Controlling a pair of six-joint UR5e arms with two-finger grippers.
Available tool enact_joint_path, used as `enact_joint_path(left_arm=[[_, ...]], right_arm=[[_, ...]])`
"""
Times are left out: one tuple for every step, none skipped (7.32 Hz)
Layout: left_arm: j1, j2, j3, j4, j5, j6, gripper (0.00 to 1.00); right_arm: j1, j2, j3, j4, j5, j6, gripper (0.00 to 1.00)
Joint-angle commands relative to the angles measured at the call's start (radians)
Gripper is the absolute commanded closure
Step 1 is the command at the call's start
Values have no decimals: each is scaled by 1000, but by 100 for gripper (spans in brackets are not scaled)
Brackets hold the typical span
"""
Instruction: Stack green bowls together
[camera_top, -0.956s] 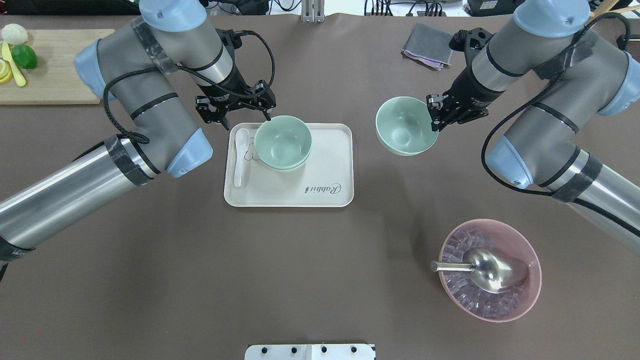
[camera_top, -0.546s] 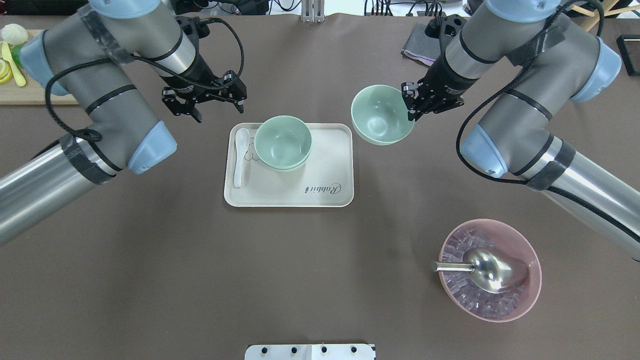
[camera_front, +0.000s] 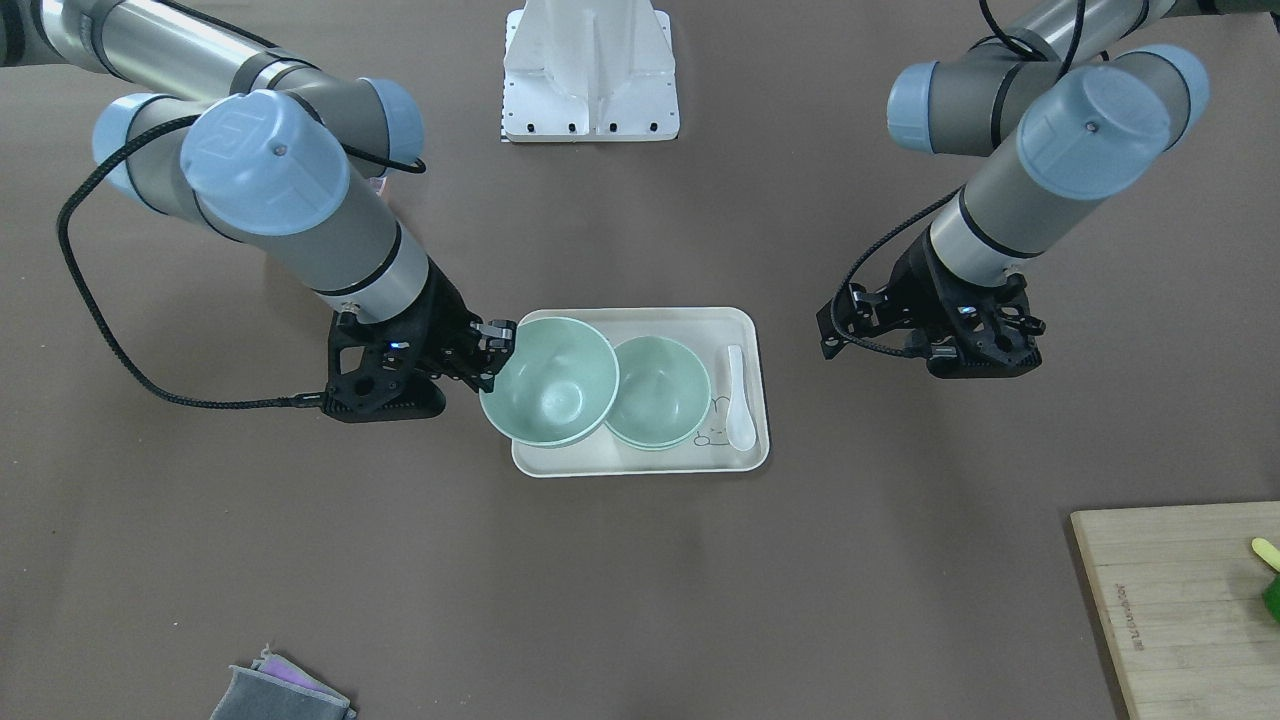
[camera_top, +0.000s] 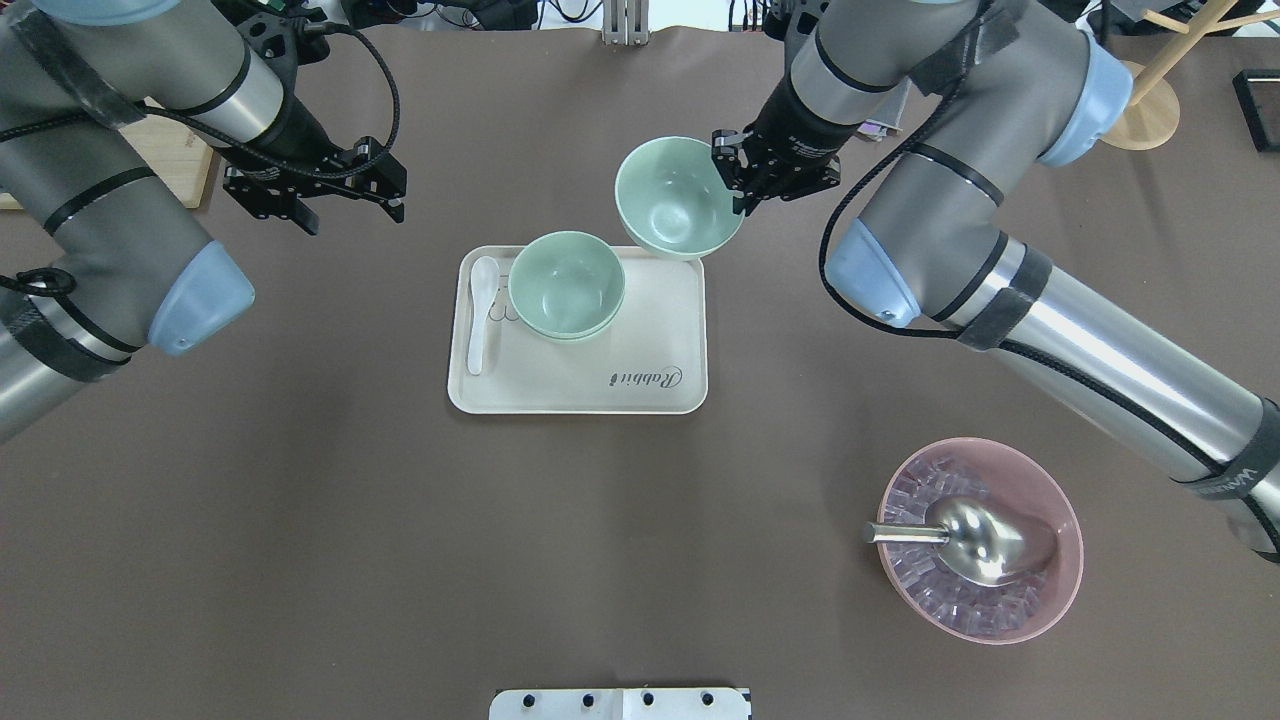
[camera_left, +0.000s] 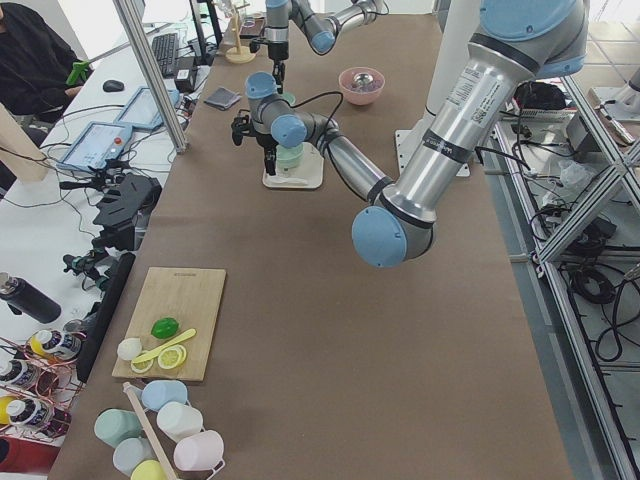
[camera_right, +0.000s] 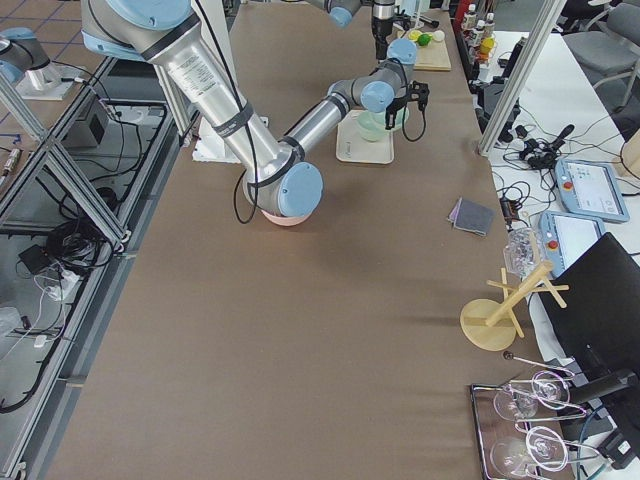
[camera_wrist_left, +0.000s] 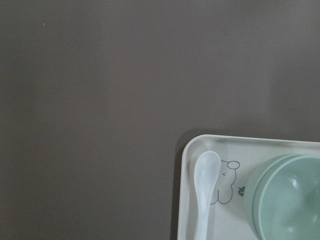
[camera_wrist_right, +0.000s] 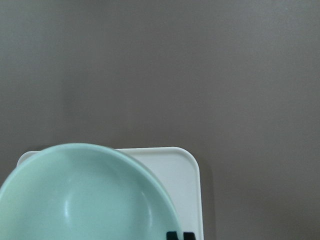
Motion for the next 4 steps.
enact_joint_path(left_arm=[[-4,10,-8,1,0,4,2],[-7,10,-8,1,1,4,2],[-7,10,-8,0,0,4,2],[-7,11,-8,1,0,4,2]], right_arm=[[-60,74,-15,-73,-60,3,100],[-76,74,-16,-75,-65,6,100],[-96,75,-31,-70,-88,17,100],[-112,77,-54,-64,-97,15,100]])
